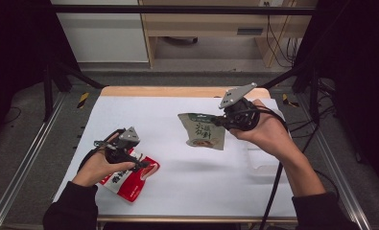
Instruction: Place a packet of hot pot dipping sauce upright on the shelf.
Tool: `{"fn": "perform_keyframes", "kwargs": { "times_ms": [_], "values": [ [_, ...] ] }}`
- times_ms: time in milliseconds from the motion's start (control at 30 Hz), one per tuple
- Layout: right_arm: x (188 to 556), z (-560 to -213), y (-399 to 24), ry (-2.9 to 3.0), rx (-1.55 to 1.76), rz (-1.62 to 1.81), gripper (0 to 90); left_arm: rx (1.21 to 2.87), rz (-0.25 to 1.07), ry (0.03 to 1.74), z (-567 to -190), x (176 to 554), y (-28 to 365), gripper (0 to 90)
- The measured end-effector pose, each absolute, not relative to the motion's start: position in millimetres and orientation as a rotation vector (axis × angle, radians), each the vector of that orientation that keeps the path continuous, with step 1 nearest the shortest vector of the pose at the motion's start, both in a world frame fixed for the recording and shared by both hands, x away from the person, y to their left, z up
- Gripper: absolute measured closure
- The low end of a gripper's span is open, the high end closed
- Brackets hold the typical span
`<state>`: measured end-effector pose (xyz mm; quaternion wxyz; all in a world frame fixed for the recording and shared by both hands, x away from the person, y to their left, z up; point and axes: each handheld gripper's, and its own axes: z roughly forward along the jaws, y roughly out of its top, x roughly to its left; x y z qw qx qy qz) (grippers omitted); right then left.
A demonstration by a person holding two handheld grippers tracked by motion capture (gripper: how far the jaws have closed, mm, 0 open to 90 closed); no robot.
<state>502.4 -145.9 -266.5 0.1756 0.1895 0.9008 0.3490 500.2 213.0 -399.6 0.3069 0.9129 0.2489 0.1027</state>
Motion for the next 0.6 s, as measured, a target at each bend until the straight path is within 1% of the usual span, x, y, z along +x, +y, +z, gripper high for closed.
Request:
{"fn": "perform_keyframes", "kwargs": {
  "times_ms": [600],
  "values": [
    [506,-242,-173,2.494,0.59,0.993,90.0,2.419,0.275,0.655,-400,500,213,9.0]
  ]
}}
